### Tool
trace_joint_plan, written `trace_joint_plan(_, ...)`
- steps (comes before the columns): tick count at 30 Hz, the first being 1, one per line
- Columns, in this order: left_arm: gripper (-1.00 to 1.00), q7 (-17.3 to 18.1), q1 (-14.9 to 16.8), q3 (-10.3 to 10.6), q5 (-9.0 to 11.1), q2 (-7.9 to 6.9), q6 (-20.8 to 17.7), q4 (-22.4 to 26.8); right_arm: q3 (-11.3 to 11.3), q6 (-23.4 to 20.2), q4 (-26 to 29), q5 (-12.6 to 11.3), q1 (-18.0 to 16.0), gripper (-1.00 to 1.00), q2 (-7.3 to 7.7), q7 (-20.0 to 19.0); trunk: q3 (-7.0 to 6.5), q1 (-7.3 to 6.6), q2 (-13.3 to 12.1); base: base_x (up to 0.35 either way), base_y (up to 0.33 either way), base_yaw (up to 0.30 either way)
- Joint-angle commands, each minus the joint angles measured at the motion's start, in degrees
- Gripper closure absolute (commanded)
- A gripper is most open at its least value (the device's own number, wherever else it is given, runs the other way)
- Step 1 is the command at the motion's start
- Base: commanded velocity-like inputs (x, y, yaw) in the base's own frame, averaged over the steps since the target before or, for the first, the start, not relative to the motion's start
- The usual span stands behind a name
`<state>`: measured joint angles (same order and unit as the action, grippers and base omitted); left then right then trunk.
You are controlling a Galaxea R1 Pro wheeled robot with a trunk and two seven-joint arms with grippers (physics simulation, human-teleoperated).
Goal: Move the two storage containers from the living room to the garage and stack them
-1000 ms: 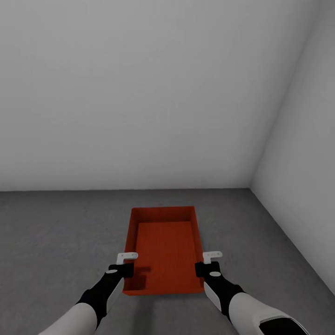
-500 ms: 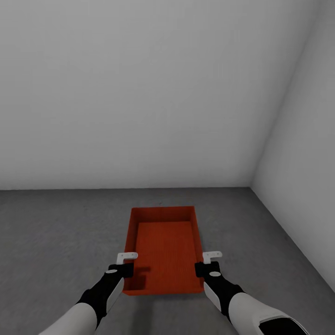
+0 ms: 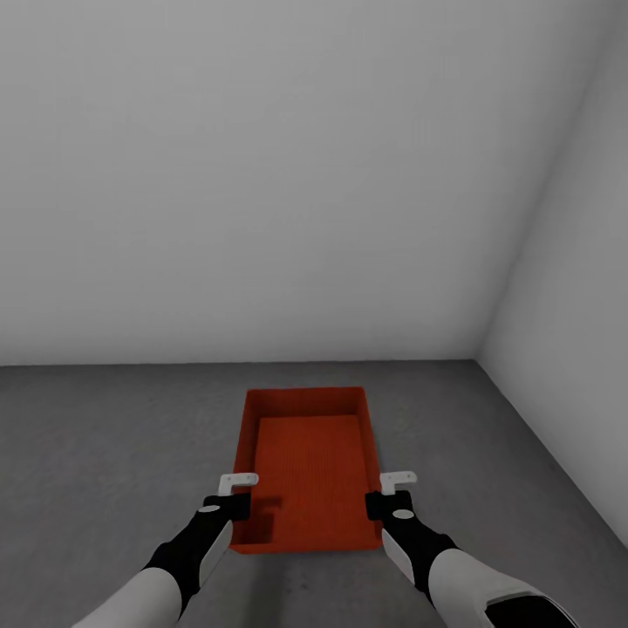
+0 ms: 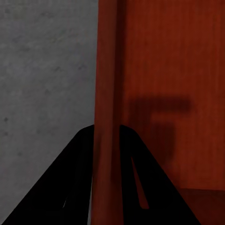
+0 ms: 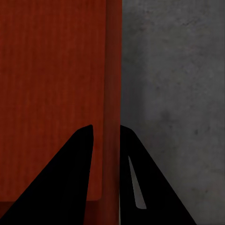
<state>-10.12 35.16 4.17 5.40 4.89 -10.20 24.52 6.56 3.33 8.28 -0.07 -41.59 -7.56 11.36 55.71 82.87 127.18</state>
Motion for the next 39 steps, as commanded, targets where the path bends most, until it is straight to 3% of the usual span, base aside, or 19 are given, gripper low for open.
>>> trace_joint_plan(1,1.0,-0.9,0.0,-3.4,1.9,-0.05,-0.4,0.0,-3.1,0.9,0.2,0.9,-0.1,1.0,0.0,1.4,0.04,0.02,0.0,0.322,0.0,0.0)
trace_joint_plan(19,1.0,-0.9,0.0,-3.4,1.9,-0.13,-0.4,0.0,-3.2,0.9,0.2,0.6,-0.1,1.0,0.0,1.3,0.04,0.02,0.0,0.319,0.0,0.0)
trace_joint_plan(39,1.0,-0.9,0.0,-3.4,2.0,0.02,-0.4,-0.1,-3.1,1.0,-0.3,0.8,-0.1,1.0,0.13,1.4,0.04,0.02,0.0,0.018,0.0,0.0)
